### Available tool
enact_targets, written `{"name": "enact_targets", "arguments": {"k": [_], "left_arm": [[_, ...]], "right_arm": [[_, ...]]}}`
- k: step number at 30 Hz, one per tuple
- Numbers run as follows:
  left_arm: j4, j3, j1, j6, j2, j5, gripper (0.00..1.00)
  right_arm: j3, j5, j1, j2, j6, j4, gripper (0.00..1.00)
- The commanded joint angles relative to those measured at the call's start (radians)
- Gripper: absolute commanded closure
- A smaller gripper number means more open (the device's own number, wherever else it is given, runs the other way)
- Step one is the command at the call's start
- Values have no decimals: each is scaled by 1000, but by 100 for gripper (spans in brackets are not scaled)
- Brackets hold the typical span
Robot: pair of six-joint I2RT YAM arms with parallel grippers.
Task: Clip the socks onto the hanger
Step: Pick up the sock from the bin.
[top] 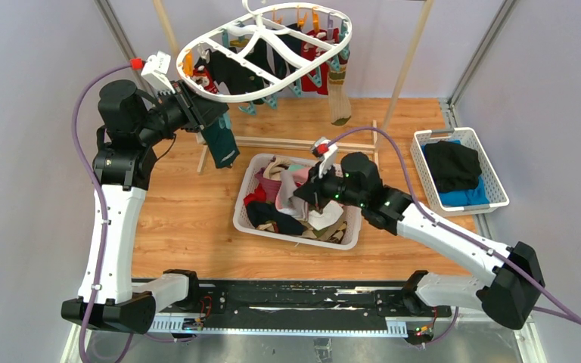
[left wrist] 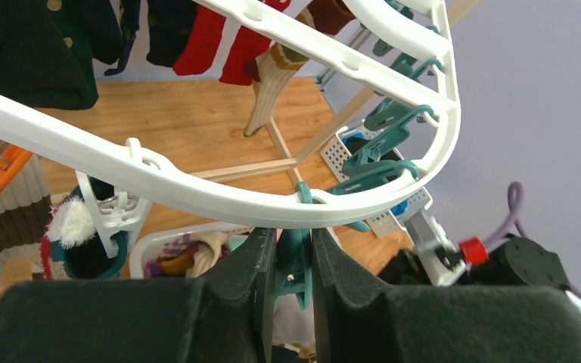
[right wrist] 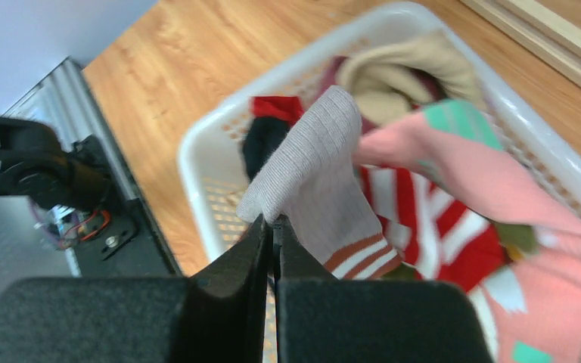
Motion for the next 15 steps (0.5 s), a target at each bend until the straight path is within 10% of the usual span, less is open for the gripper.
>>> {"name": "enact_targets", "arguments": {"k": [1, 5, 15], "left_arm": [[-19, 29, -4, 16, -13, 8, 86], [-27, 39, -4, 19, -10, 8, 86], [-42, 52, -4, 33, -14, 13, 86]], "right_arm": [[55, 72, 143, 31, -52, -97, 100], [80, 125, 238, 115, -44, -103, 94], [57, 210, 275, 87, 99, -109, 39]]}}
